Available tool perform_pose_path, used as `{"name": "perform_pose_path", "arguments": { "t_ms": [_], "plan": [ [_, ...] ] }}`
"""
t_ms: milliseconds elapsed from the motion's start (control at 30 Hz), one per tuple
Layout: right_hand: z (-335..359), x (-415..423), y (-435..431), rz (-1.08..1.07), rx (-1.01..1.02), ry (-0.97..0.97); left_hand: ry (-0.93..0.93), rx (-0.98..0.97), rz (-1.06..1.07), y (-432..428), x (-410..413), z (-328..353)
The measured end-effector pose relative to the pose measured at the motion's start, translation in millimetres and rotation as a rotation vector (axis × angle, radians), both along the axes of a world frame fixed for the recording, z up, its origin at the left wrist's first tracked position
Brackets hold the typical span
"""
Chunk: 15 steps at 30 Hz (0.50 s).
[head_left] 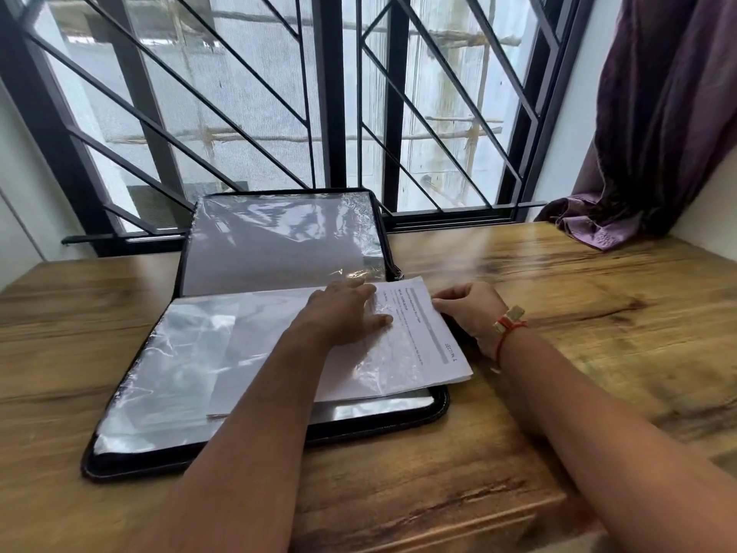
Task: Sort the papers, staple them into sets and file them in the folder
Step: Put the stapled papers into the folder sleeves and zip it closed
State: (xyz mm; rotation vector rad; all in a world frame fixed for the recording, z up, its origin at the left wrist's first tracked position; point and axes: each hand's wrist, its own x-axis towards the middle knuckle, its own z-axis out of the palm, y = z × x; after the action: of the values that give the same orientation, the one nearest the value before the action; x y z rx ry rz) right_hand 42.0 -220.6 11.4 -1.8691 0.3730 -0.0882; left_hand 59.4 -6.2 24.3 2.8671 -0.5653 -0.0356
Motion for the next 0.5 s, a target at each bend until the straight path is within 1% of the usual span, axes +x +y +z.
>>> {"name": "perform_pose_path", "arguments": {
  "t_ms": [267,367,500],
  "plan": [
    [-1.8,1.3,23.3,0.136,0.041,-0.029,0.002,-0.028,-0.006,0.1,3.5,-3.3],
    [-2.4,5.4,29.0,0.158,-0.08,-0.053,-0.005,-0.035,-0.004,0.1,3.8,-3.3],
    [-2.7,6.9,31.3,0.087,-0.208,-0.059,0.0,-0.047,-0.002,0.7,3.9,-3.5]
  ]
}}
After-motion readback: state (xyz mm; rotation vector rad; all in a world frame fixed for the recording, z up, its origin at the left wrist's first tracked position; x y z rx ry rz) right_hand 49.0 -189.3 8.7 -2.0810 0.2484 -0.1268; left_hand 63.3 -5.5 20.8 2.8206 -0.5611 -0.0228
